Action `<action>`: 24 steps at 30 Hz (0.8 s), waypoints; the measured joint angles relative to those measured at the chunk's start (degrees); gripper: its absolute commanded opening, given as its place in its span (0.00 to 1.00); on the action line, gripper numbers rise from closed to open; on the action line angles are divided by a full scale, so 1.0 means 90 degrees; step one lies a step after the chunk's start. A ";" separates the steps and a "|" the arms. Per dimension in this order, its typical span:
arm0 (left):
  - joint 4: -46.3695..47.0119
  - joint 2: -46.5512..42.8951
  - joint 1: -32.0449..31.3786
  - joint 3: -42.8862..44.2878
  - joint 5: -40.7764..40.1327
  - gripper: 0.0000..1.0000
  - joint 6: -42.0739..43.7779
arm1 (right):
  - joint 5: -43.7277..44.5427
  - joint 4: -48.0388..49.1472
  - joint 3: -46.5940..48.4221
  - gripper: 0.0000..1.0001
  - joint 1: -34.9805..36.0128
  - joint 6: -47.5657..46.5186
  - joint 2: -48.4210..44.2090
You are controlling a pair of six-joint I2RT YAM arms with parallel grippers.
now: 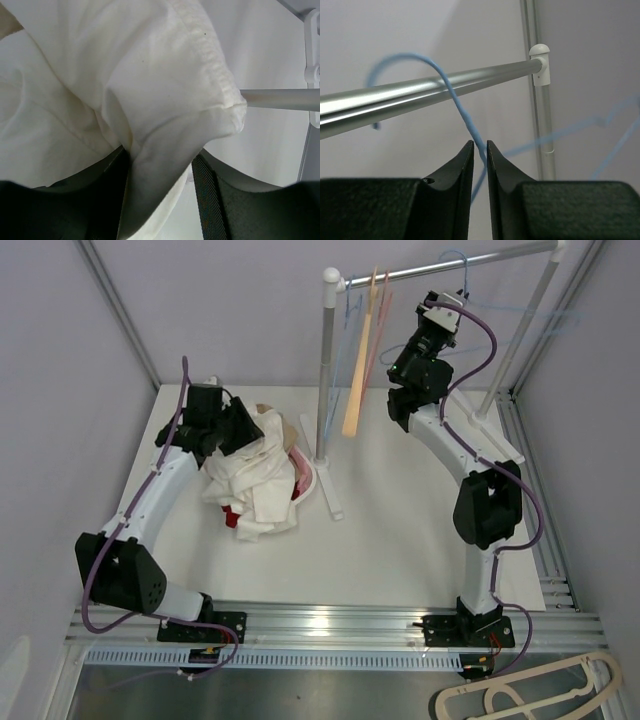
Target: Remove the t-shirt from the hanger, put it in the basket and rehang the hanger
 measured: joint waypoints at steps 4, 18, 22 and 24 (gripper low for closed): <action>-0.0002 -0.0039 -0.0036 -0.0007 -0.0056 0.57 0.0000 | 0.0024 -0.0029 -0.0019 0.24 0.0070 0.0000 -0.0109; -0.0049 -0.0304 -0.0253 -0.0155 -0.0206 0.57 0.0000 | 0.0384 -0.0226 -0.1307 0.25 0.0425 0.0369 -0.1494; -0.0090 -0.0495 -0.0345 -0.0214 -0.0279 0.66 0.0002 | 0.0512 -0.1154 -0.1440 0.31 0.0512 0.0782 -0.1979; -0.0112 -0.0605 -0.0435 -0.0236 -0.0328 0.72 0.0019 | 0.0508 -0.1938 -0.1438 0.37 0.0539 0.1209 -0.2293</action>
